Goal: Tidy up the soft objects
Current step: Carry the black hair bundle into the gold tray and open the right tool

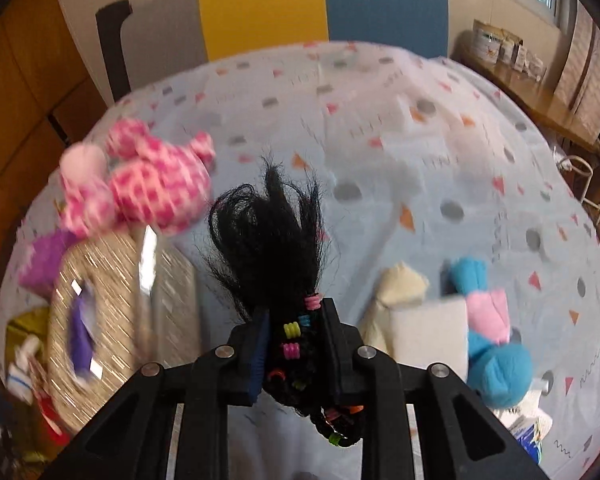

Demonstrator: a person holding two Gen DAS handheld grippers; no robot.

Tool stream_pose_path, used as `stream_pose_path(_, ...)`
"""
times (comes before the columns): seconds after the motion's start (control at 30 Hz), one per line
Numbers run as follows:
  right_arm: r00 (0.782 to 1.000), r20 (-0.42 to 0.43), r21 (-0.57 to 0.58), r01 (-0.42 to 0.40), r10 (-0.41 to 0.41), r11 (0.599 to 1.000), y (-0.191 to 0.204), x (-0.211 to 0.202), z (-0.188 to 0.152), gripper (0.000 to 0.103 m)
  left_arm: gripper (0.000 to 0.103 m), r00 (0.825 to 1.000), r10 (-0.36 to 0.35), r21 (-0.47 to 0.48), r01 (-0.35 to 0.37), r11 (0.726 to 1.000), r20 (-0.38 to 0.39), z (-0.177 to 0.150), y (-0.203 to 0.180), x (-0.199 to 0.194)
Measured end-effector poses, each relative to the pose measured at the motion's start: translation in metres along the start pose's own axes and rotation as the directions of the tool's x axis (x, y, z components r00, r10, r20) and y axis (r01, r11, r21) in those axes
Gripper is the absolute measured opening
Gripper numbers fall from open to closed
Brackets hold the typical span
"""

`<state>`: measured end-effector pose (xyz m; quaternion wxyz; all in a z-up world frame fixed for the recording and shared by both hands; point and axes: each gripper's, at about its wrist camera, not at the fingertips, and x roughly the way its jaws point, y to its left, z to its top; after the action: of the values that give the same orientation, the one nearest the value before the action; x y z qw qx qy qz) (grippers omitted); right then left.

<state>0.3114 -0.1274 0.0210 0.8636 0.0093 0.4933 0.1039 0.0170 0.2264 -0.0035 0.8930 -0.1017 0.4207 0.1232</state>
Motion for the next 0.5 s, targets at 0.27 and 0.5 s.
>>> stream_pose_path(0.27,0.994,0.071,-0.069,-0.073,0.078,0.995,0.083,-0.015,0.024,0.023,0.076,0.991,0.087,-0.003,-0.088,0.996,0.102,-0.007,0.011,-0.042)
stream_pose_path(0.5,0.982,0.090,-0.181,-0.148,0.166,0.972,0.140,-0.026,0.009,0.023,0.085,0.984,0.116,-0.040,-0.112,0.993,0.132,-0.013,0.024,-0.060)
